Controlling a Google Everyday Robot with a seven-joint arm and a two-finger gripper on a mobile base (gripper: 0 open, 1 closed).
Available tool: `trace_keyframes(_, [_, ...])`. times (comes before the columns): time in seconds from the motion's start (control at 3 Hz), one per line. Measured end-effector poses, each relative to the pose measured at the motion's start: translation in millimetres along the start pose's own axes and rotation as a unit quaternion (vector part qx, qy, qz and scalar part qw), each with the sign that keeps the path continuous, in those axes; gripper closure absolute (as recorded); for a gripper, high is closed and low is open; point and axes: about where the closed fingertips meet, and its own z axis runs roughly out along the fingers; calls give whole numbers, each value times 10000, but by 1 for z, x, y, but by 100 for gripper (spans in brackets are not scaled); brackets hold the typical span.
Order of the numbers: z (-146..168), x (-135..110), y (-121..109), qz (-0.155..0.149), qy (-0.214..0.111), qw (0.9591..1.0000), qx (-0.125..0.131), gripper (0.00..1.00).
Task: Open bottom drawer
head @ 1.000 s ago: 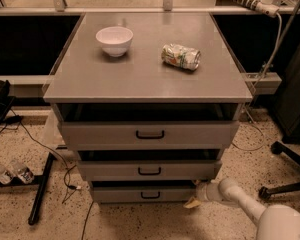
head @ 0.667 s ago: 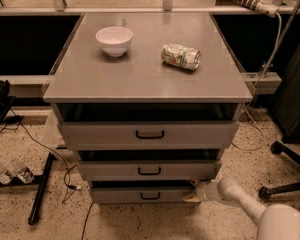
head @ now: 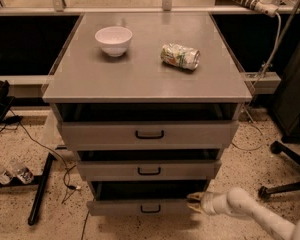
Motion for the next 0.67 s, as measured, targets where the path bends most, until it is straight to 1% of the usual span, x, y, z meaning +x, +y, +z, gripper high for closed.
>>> trace_keyframes(0.33, [-36, -2, 51, 453, -63, 9989, 72, 100])
trace_keyframes(0.67, [-32, -6, 71, 498, -126, 9987, -54, 82])
